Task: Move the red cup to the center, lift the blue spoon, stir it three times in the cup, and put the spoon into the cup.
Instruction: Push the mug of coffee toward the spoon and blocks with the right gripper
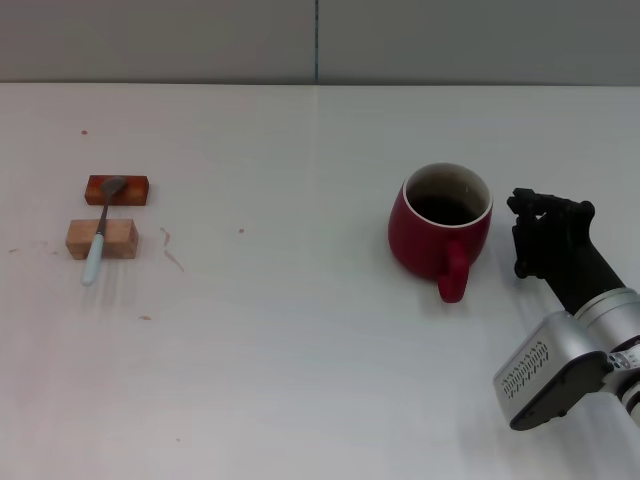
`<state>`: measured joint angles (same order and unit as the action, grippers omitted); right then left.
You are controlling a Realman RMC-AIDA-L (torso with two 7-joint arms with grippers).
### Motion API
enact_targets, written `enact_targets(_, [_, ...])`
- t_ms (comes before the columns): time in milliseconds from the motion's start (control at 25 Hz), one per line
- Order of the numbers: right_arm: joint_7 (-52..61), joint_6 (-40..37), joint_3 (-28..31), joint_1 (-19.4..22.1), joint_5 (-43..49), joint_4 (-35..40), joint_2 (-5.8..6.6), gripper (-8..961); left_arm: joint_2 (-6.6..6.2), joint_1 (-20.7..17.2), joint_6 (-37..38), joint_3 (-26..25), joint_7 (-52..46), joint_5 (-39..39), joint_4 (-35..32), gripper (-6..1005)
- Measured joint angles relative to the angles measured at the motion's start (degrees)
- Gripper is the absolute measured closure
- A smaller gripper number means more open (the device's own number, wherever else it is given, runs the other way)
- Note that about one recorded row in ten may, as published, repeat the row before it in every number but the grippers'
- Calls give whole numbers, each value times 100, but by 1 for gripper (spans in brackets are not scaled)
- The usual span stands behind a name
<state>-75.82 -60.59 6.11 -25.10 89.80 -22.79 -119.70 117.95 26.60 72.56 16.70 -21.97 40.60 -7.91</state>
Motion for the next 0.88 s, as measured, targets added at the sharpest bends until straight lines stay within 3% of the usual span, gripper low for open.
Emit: enact_targets(880, [-325, 6, -31, -65, 42, -541, -9, 885, -1, -68, 29, 0, -208, 0, -94, 323])
